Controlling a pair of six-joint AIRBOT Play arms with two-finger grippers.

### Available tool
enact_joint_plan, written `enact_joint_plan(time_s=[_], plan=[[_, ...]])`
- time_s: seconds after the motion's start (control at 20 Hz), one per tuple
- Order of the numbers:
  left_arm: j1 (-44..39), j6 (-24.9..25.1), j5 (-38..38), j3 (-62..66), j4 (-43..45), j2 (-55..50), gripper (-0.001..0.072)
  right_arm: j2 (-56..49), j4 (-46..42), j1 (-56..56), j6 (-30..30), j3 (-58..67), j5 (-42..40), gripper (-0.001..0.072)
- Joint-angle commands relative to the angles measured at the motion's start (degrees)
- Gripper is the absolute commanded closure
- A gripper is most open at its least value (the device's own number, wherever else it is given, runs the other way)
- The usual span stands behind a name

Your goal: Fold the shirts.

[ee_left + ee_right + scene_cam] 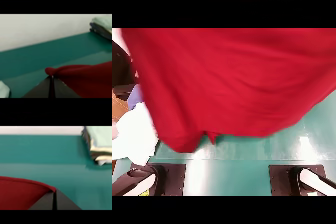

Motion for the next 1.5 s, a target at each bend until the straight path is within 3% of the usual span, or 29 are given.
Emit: enact_joint_plan(time_s=[0.0,0.2,0.4,0.45,0.5,0.55,0.65,0.8,1.2,1.45], plan=[[0.0,-1.8,-2.1,-10.4,-1.2,-10.6,0.068,-9.0,-3.4,5.6,0.5,-7.7,1.4,0.0699],[0.0,-1.3,3.2,-14.2,0.9,-24.4,0.068,-21.2,-7.2,11.9,0.5,-13.0,-0.2,0.0699],[0.0,-2.4,9.6,-14.1,1.5,-29.2,0.0678,-31.0,-7.1,15.3,0.5,-7.1,-1.1,0.0693],[0.0,-2.4,9.5,-14.0,1.9,-29.1,0.061,-32.6,-7.0,15.4,0.5,-5.0,-0.5,0.0554],[0.1,-2.4,8.3,-13.3,2.7,-29.0,0.0312,-33.9,-6.6,15.4,0.5,-2.7,0.6,0.0339],[0.7,-2.4,5.1,-12.2,3.3,-28.8,0.0152,-34.7,-6.6,15.4,0.5,-0.9,2.1,0.0326],[3.0,-2.5,-4.8,-9.4,3.1,-28.6,0.0156,-33.6,-5.4,14.4,0.5,-1.7,4.5,0.0327],[6.8,-2.8,-15.6,-12.8,3.0,-26.1,0.0156,-26.7,2.3,11.1,-0.9,-13.7,5.2,0.0327],[8.3,-4.5,-4.8,-58.3,0.5,-3.1,0.0156,-3.1,5.4,7.3,-2.7,-50.7,-0.9,0.0327],[7.4,-2.0,0.2,-68.8,-8.1,-1.6,0.0155,4.4,5.4,7.4,-2.7,-57.9,-3.7,0.0327]])
